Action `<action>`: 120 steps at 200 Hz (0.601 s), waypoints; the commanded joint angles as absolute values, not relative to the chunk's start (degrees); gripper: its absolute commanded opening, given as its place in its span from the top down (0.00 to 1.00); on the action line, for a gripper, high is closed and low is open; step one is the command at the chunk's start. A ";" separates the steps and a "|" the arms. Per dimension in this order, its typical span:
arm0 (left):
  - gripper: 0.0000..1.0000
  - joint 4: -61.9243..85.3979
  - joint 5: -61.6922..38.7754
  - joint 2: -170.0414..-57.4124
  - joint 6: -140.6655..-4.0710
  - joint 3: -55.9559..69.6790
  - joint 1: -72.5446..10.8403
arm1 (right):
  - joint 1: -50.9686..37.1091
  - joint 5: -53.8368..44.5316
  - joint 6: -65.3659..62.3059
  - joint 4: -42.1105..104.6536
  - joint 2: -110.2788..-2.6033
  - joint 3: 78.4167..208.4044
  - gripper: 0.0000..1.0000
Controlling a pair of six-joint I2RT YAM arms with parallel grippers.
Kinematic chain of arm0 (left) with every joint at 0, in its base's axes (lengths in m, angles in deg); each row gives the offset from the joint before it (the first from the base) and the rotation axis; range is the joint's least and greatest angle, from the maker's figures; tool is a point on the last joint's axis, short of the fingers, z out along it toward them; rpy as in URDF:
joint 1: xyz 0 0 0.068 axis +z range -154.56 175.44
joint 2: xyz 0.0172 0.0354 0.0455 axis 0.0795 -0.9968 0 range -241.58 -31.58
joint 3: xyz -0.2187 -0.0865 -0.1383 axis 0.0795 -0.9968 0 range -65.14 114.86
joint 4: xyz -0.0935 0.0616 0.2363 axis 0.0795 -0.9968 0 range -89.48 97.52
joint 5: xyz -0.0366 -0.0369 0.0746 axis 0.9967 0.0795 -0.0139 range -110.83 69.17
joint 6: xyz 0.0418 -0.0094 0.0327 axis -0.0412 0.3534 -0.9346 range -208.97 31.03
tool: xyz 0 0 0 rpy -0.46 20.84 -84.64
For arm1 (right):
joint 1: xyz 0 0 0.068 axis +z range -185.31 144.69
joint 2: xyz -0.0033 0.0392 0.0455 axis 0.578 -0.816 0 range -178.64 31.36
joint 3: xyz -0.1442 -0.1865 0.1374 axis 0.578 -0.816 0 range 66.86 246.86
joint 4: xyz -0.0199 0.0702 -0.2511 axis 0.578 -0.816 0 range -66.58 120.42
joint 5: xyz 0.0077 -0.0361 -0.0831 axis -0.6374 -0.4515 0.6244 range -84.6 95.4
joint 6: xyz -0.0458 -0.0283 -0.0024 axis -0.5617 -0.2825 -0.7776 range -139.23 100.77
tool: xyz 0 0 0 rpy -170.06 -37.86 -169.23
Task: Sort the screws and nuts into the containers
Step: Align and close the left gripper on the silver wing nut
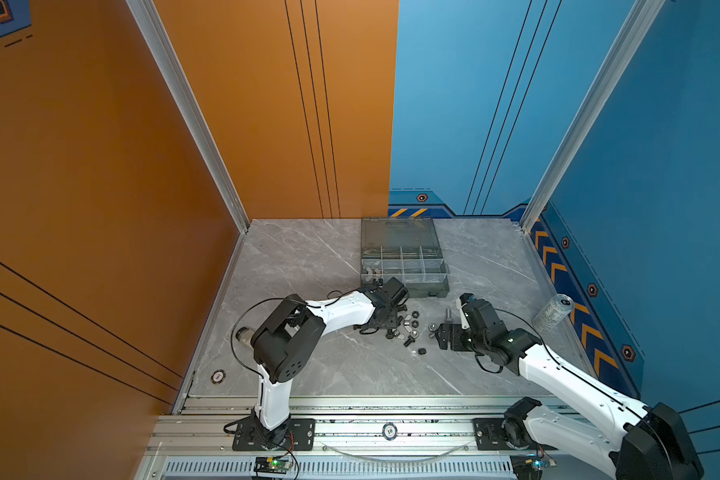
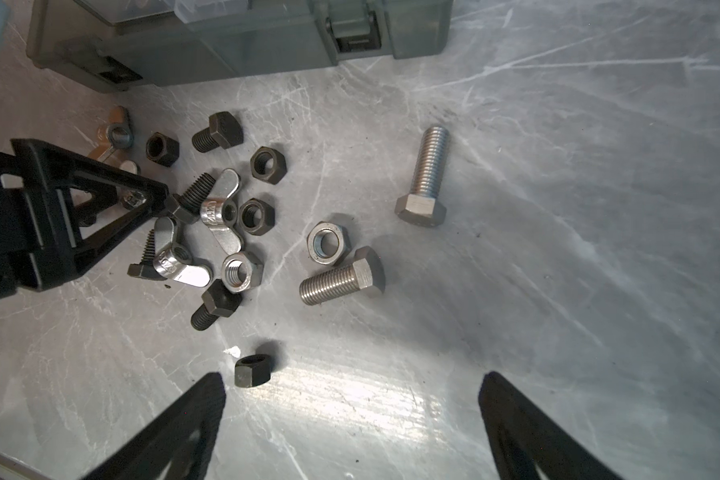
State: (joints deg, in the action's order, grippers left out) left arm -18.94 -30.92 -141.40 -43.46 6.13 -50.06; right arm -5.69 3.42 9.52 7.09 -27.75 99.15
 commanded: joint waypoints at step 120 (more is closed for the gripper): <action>0.34 -22.22 -32.48 -144.30 -39.93 5.39 -49.51 | -6.16 3.25 8.90 8.01 -27.44 97.84 0.02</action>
